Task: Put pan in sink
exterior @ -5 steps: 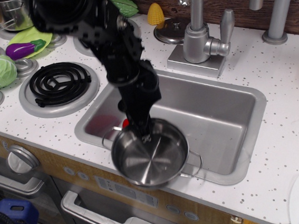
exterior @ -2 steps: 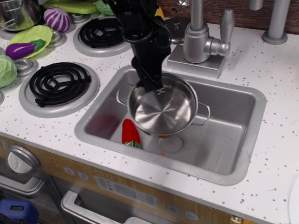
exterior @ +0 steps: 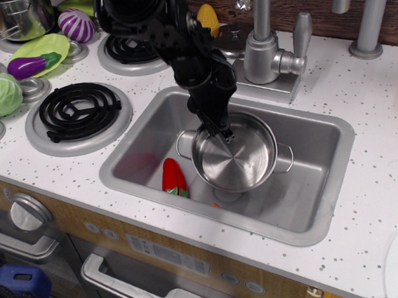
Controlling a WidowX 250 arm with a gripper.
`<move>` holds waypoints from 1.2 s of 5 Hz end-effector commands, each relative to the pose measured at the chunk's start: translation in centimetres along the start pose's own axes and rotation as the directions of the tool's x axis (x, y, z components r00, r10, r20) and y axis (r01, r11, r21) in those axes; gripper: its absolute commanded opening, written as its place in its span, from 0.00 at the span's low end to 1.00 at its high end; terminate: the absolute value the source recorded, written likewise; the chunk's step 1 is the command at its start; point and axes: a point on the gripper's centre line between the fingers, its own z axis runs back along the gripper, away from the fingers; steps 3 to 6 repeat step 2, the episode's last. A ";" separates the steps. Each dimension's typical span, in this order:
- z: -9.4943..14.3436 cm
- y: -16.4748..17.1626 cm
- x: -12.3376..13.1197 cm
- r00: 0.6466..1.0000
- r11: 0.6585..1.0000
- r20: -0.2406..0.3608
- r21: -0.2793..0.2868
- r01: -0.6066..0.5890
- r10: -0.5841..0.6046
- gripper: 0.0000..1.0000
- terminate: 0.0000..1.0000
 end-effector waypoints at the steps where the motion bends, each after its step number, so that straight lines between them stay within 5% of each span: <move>1: 0.4 0.0 0.7 0.998 0.999 0.056 0.046 0.008 -0.011 1.00 0.00; 2: 0.4 0.0 0.7 0.998 0.999 0.056 0.046 0.008 -0.011 1.00 1.00; 6: 0.4 0.0 0.7 0.998 0.999 0.056 0.046 0.008 -0.011 1.00 1.00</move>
